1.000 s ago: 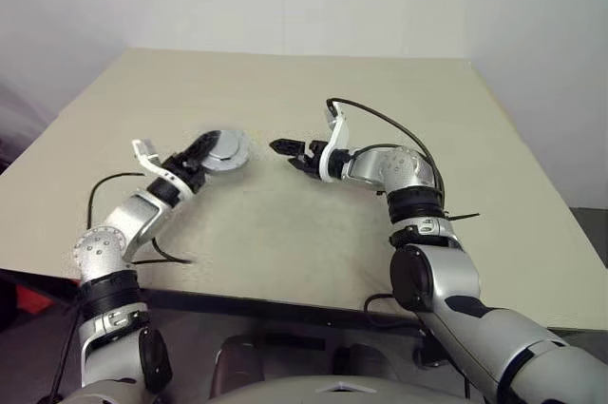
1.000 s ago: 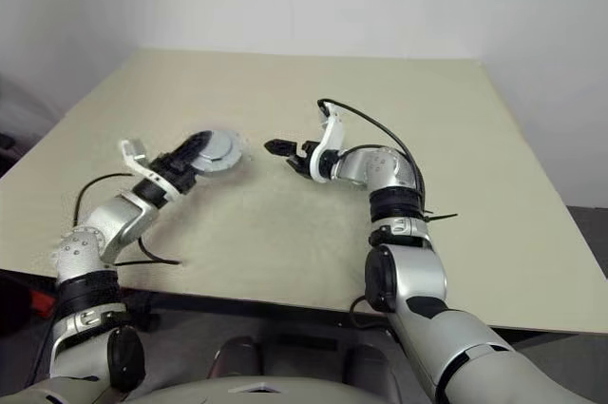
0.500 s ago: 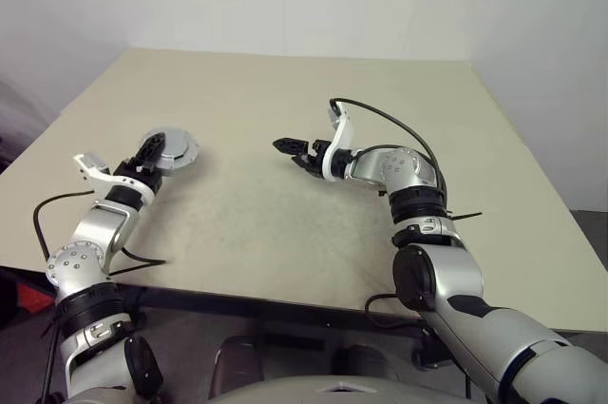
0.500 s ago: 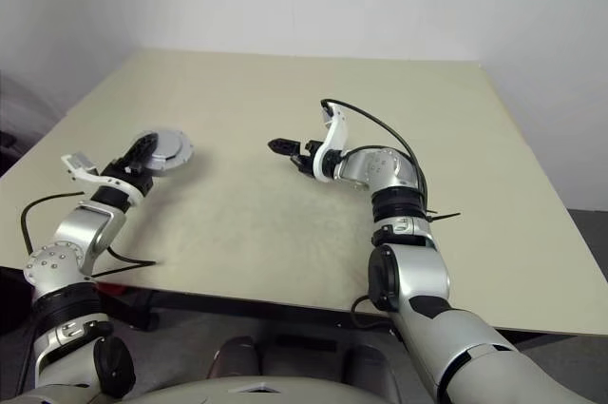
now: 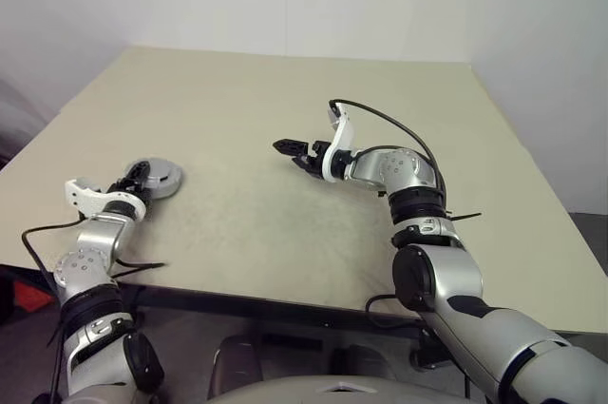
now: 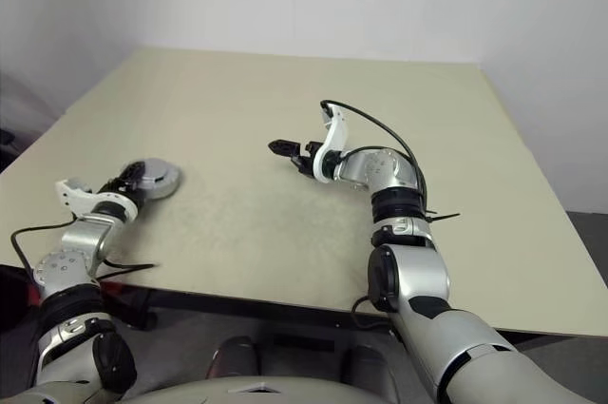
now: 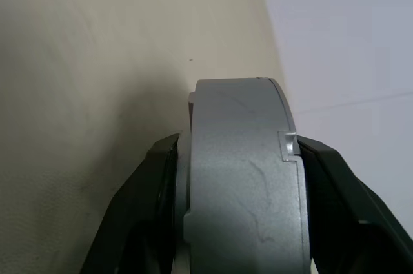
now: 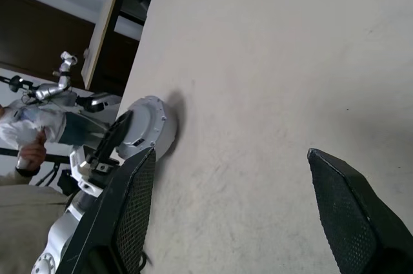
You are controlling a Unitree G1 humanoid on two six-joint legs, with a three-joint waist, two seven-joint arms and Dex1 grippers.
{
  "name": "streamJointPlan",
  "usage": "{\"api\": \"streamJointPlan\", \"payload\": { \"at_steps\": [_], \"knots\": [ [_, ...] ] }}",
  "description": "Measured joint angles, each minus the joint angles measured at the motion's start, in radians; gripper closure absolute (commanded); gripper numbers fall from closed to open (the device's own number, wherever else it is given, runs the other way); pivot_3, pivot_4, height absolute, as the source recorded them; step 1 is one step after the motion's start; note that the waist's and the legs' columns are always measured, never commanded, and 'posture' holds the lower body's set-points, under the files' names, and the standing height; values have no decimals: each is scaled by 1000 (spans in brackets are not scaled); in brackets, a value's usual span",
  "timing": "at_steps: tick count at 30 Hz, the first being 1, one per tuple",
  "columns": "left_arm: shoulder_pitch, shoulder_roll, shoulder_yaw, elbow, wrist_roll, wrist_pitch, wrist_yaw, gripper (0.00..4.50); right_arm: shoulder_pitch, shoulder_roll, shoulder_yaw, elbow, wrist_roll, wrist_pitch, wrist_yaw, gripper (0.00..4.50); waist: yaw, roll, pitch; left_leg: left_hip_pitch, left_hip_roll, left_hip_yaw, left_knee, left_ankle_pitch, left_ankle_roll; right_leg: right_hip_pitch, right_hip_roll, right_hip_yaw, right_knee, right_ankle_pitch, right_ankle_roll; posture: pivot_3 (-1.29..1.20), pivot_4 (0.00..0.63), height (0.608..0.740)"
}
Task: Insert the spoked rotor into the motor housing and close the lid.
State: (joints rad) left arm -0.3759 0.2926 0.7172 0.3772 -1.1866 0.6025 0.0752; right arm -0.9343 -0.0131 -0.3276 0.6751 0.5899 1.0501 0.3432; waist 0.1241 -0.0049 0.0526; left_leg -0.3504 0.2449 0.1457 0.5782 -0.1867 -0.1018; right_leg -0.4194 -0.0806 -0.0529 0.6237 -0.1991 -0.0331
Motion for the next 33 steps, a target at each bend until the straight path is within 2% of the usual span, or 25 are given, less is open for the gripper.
{"api": "streamJointPlan", "payload": {
  "at_steps": [4,6,11,12,17,22,25,29,33],
  "knots": [
    [-9,1,0,6,11,4,19,2334,0,0,0,0,-2,-5,0,271,0,0,0,1,0,0,0,0,0,1,0,0,0,0,0,0,0,740],
    [-10,4,0,6,16,9,26,1624,0,0,0,0,-2,-7,0,243,0,0,0,2,0,0,0,0,0,2,0,0,0,-1,-1,0,0,740],
    [-2,9,-5,-37,21,76,83,178,0,1,6,7,-8,-13,0,243,-1,0,0,2,0,0,0,0,0,4,0,0,0,-2,-3,0,0,740],
    [2,9,-3,-57,11,94,103,42,0,1,8,10,-10,-15,0,243,-1,0,0,2,0,0,0,0,0,5,0,0,0,-2,-3,0,0,740],
    [103,-24,3,-228,-121,232,216,42,0,-2,9,19,-16,-17,0,243,-2,0,-1,2,-1,0,0,0,0,6,0,0,-1,-2,-3,0,0,740],
    [275,-27,-31,-407,-352,379,352,42,0,-2,18,33,-19,-17,0,243,0,5,-4,8,-2,0,0,-2,2,13,-2,0,-1,-3,-2,0,0,740],
    [368,-10,-82,-476,-486,410,419,42,0,-4,18,45,-21,-20,0,243,1,9,-7,14,-5,1,0,-3,4,19,-4,0,-1,-8,5,0,0,740],
    [418,18,-148,-512,-584,407,474,42,-2,-6,18,57,-22,-25,0,243,1,11,-9,19,-6,1,0,-4,6,25,-6,0,-3,-8,6,0,0,740],
    [422,52,-247,-545,-614,402,482,42,-3,-19,30,60,-37,-39,5,243,7,13,-10,20,-7,1,1,-4,6,27,-7,0,-4,-8,7,0,0,740]
  ]
}}
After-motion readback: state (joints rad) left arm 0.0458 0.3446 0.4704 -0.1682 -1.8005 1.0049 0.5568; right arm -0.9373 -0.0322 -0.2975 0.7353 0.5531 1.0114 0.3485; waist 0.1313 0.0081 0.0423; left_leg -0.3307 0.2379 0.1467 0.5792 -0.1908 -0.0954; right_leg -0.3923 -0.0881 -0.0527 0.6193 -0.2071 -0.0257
